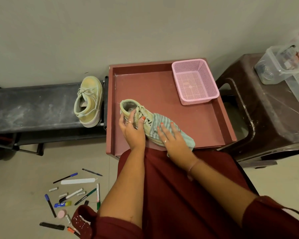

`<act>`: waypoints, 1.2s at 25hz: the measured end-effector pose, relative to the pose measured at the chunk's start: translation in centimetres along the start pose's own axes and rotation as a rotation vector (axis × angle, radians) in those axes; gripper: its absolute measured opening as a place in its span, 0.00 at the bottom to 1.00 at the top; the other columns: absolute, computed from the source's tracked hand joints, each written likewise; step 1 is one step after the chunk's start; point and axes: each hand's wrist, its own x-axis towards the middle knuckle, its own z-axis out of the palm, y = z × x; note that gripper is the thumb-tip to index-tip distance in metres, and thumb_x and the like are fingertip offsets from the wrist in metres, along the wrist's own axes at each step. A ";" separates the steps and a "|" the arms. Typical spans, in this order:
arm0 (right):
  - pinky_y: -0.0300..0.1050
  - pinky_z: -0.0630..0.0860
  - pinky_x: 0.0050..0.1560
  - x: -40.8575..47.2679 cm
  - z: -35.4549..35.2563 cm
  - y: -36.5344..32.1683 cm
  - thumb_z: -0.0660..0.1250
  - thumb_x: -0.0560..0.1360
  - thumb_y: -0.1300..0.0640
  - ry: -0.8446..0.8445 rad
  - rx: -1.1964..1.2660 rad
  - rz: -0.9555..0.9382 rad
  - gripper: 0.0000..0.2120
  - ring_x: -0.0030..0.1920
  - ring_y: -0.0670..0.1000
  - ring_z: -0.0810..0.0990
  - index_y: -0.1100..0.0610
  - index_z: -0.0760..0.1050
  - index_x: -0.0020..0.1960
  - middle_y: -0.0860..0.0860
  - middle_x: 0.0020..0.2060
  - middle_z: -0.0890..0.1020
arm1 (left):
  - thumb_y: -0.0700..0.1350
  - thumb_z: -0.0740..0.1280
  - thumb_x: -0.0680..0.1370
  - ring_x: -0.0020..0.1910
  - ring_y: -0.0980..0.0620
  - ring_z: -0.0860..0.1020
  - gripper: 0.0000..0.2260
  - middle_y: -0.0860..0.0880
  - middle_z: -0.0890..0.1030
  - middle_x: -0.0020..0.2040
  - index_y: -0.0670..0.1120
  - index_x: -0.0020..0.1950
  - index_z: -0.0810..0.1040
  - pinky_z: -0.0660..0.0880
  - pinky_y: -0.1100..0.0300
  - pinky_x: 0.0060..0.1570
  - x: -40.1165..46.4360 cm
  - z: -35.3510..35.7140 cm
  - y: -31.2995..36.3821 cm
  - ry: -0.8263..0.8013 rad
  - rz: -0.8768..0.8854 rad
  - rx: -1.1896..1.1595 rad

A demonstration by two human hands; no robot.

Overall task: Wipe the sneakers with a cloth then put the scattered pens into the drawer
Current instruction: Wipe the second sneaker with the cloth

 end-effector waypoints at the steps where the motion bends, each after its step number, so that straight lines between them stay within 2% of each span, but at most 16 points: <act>1: 0.64 0.55 0.72 -0.9 1.7 -0.3 0.33 0.75 0.68 0.000 -0.054 0.016 0.30 0.75 0.67 0.47 0.59 0.34 0.76 0.59 0.77 0.48 | 0.48 0.70 0.76 0.73 0.52 0.63 0.18 0.49 0.61 0.74 0.55 0.66 0.76 0.63 0.62 0.67 -0.1 0.0 0.0 -0.002 -0.004 0.003; 4: 0.61 0.62 0.70 -3.4 2.5 -0.1 0.43 0.74 0.70 0.048 -0.143 0.027 0.31 0.74 0.67 0.53 0.63 0.48 0.77 0.61 0.76 0.54 | 0.48 0.69 0.77 0.74 0.52 0.61 0.18 0.48 0.60 0.76 0.55 0.67 0.75 0.60 0.65 0.66 -0.2 0.1 0.1 -0.009 0.004 0.023; 6: 0.58 0.63 0.70 -2.3 -0.2 -0.7 0.50 0.67 0.72 0.041 -0.108 0.077 0.34 0.73 0.64 0.55 0.64 0.58 0.74 0.60 0.74 0.62 | 0.47 0.69 0.77 0.75 0.51 0.61 0.18 0.47 0.60 0.76 0.54 0.68 0.74 0.60 0.65 0.65 -0.2 0.0 0.1 -0.016 0.012 0.052; 7: 0.56 0.60 0.72 -1.0 -1.4 -0.8 0.53 0.65 0.73 0.026 -0.033 0.123 0.37 0.74 0.62 0.53 0.64 0.58 0.74 0.58 0.74 0.61 | 0.47 0.68 0.77 0.74 0.51 0.61 0.19 0.47 0.60 0.76 0.54 0.68 0.74 0.59 0.64 0.65 -0.2 -0.1 0.1 -0.025 0.017 0.065; 9: 0.48 0.47 0.76 1.8 -3.2 -0.3 0.54 0.68 0.76 -0.080 0.174 0.162 0.40 0.76 0.59 0.44 0.59 0.48 0.77 0.53 0.77 0.47 | 0.46 0.68 0.78 0.74 0.51 0.62 0.19 0.47 0.60 0.76 0.54 0.69 0.73 0.59 0.65 0.65 -0.2 -0.3 0.2 -0.039 0.016 0.085; 10: 0.46 0.44 0.75 2.9 -3.6 0.3 0.54 0.70 0.76 -0.142 0.238 0.147 0.40 0.76 0.58 0.42 0.58 0.45 0.77 0.52 0.77 0.43 | 0.45 0.68 0.78 0.74 0.51 0.61 0.19 0.47 0.60 0.76 0.53 0.69 0.73 0.59 0.65 0.64 -0.2 -0.3 0.2 -0.043 0.013 0.095; 11: 0.44 0.45 0.75 3.8 -4.3 1.1 0.53 0.71 0.76 -0.210 0.295 0.139 0.39 0.77 0.57 0.43 0.58 0.45 0.77 0.52 0.77 0.43 | 0.45 0.68 0.78 0.74 0.51 0.61 0.20 0.47 0.60 0.76 0.53 0.69 0.73 0.58 0.65 0.64 -0.2 -0.4 0.3 -0.047 0.013 0.100; 12: 0.43 0.48 0.74 4.7 -4.7 1.7 0.53 0.71 0.76 -0.274 0.358 0.150 0.38 0.77 0.57 0.47 0.58 0.47 0.77 0.53 0.77 0.46 | 0.45 0.68 0.78 0.74 0.51 0.62 0.20 0.47 0.60 0.76 0.53 0.69 0.73 0.59 0.66 0.64 -0.2 -0.4 0.3 -0.051 0.014 0.100; 14: 0.44 0.59 0.70 6.2 -5.2 2.2 0.52 0.72 0.76 -0.296 0.467 0.252 0.33 0.74 0.58 0.59 0.60 0.55 0.76 0.57 0.75 0.59 | 0.44 0.68 0.78 0.74 0.51 0.62 0.20 0.47 0.60 0.76 0.52 0.70 0.73 0.59 0.66 0.64 -0.2 -0.5 0.4 -0.054 0.012 0.098; 16: 0.46 0.67 0.65 8.3 -5.2 1.4 0.54 0.72 0.75 -0.231 0.515 0.346 0.29 0.68 0.60 0.68 0.62 0.62 0.73 0.60 0.68 0.70 | 0.44 0.68 0.77 0.74 0.50 0.62 0.20 0.47 0.60 0.76 0.51 0.70 0.73 0.58 0.66 0.64 -0.2 -0.4 0.4 -0.054 0.003 0.102; 18: 0.49 0.70 0.63 10.2 -4.8 -0.6 0.55 0.73 0.73 -0.148 0.542 0.359 0.24 0.64 0.61 0.72 0.63 0.66 0.69 0.61 0.64 0.74 | 0.44 0.68 0.77 0.74 0.50 0.62 0.21 0.47 0.61 0.76 0.50 0.70 0.72 0.58 0.68 0.64 -0.1 -0.4 0.4 -0.050 0.009 0.116; 20: 0.50 0.66 0.67 10.4 -4.6 -2.3 0.55 0.73 0.72 -0.049 0.557 0.305 0.24 0.68 0.61 0.69 0.64 0.65 0.69 0.62 0.67 0.71 | 0.43 0.69 0.77 0.73 0.50 0.63 0.21 0.46 0.61 0.75 0.48 0.70 0.72 0.57 0.70 0.62 0.0 -0.3 0.3 -0.045 0.011 0.135; 22: 0.44 0.57 0.73 8.6 -4.5 -2.5 0.54 0.73 0.74 0.039 0.513 0.179 0.30 0.74 0.56 0.60 0.63 0.58 0.74 0.58 0.74 0.62 | 0.42 0.68 0.77 0.73 0.50 0.64 0.21 0.47 0.62 0.75 0.48 0.70 0.72 0.58 0.69 0.63 0.1 -0.4 0.2 -0.039 0.009 0.146; 25: 0.41 0.50 0.74 5.0 -3.6 -0.6 0.53 0.73 0.74 0.054 0.250 0.008 0.34 0.76 0.52 0.54 0.57 0.53 0.76 0.54 0.76 0.55 | 0.41 0.68 0.77 0.72 0.50 0.65 0.20 0.47 0.62 0.75 0.49 0.69 0.73 0.64 0.62 0.67 0.1 -0.3 -0.1 -0.033 0.017 0.127; 27: 0.42 0.55 0.72 4.8 -3.4 0.5 0.53 0.73 0.74 0.039 0.179 0.069 0.32 0.75 0.53 0.58 0.57 0.57 0.75 0.54 0.75 0.59 | 0.43 0.69 0.77 0.73 0.50 0.64 0.20 0.48 0.61 0.75 0.50 0.69 0.73 0.63 0.61 0.67 0.1 -0.3 0.0 -0.035 0.006 0.114; 30: 0.50 0.72 0.61 8.6 -4.0 0.3 0.54 0.72 0.73 0.011 0.450 0.268 0.25 0.63 0.59 0.74 0.59 0.69 0.67 0.58 0.63 0.76 | 0.44 0.69 0.77 0.73 0.52 0.63 0.20 0.48 0.61 0.76 0.50 0.70 0.73 0.60 0.66 0.64 0.0 -0.3 0.2 -0.046 0.000 0.116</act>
